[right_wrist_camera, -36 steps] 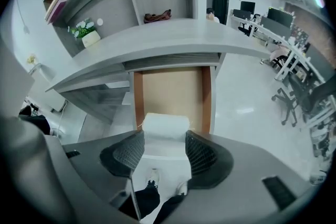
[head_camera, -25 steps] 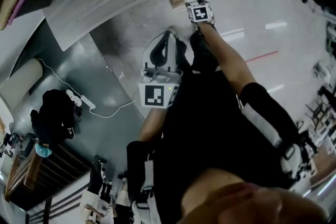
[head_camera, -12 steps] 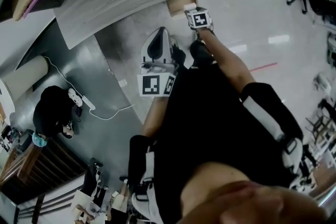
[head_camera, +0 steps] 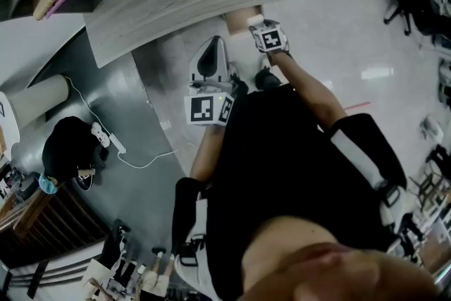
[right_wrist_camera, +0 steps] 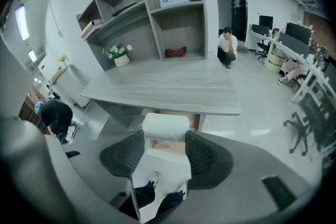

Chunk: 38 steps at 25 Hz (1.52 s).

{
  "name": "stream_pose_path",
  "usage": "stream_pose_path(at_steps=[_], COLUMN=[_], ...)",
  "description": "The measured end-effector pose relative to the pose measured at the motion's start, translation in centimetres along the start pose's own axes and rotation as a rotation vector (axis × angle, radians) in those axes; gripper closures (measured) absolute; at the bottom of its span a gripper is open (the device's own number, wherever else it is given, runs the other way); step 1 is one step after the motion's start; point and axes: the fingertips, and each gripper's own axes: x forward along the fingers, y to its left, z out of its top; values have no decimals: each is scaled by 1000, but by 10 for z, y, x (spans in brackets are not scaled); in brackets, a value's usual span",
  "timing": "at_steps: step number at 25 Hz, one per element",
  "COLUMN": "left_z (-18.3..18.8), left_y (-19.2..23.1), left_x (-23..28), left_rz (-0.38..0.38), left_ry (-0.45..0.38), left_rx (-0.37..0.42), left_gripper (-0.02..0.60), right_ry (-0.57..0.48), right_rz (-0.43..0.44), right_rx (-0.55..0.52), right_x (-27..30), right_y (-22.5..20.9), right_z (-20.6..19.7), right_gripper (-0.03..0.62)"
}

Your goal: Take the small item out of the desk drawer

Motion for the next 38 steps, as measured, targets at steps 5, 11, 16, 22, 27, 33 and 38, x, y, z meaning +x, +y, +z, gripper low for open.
stream_pose_path(at_steps=[5,11,16,22,27,33,38], left_z=[4,9,11,17,27,31,30], left_y=[-3,-7,-12,-15,-13,-12,-13], left_x=[-3,-5,-6,-9,-13,-18,-21], left_rz=[12,29,29,36,44,38,36], left_ry=[-14,-32,-44,-68,-94,-105,-102], left_rx=[13,20,28,45,51,42,45], left_gripper=[583,583,583,583,583,583,583], right_ry=[-20,-85,-170,-276,-360,-467,-566], right_rz=[0,1,-63,-22,7,21,19], right_rx=[-24,-51,-89,-99,-108,-123,-164], right_x=[-18,-46,-72,-115,-145,-190,-227], right_y=[2,3,-13,1,10,27,42], right_z=[5,21,35,55,72,94,115], right_gripper=[350,350,350,350,349,349,349])
